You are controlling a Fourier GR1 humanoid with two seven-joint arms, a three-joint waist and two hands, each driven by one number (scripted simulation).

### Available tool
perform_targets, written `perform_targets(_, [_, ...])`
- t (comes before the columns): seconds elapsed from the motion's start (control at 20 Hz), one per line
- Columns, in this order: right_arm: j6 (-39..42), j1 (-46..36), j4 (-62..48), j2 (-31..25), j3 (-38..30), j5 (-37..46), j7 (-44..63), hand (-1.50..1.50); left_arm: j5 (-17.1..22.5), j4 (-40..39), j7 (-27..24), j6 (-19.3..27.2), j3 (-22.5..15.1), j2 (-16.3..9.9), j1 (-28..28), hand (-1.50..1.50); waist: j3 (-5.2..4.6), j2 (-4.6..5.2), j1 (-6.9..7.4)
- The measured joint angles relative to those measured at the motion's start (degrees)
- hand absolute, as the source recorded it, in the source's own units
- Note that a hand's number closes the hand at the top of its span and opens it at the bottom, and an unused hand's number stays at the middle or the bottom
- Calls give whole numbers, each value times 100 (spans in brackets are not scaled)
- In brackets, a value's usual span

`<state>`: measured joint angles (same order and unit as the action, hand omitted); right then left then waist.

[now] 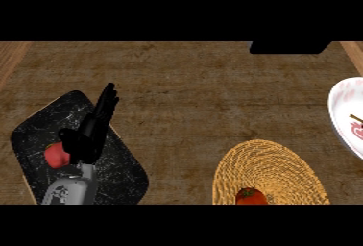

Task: Pick the pear from the placemat and place it in the bowl

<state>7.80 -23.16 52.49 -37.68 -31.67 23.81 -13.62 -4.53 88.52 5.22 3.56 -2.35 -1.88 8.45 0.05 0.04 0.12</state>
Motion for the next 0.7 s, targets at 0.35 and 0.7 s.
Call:
perform_targets(0.35, [44, -23, 413, -10, -583, -820, 89, -150, 8, 123, 102, -14, 1, -9, -58, 0, -5, -14, -32])
perform_targets(0.7, [743, 294, 570, -273, -1201, -1807, 575, -150, 106, 118, 92, -102, 147, -113, -66, 0, -7, -18, -54])
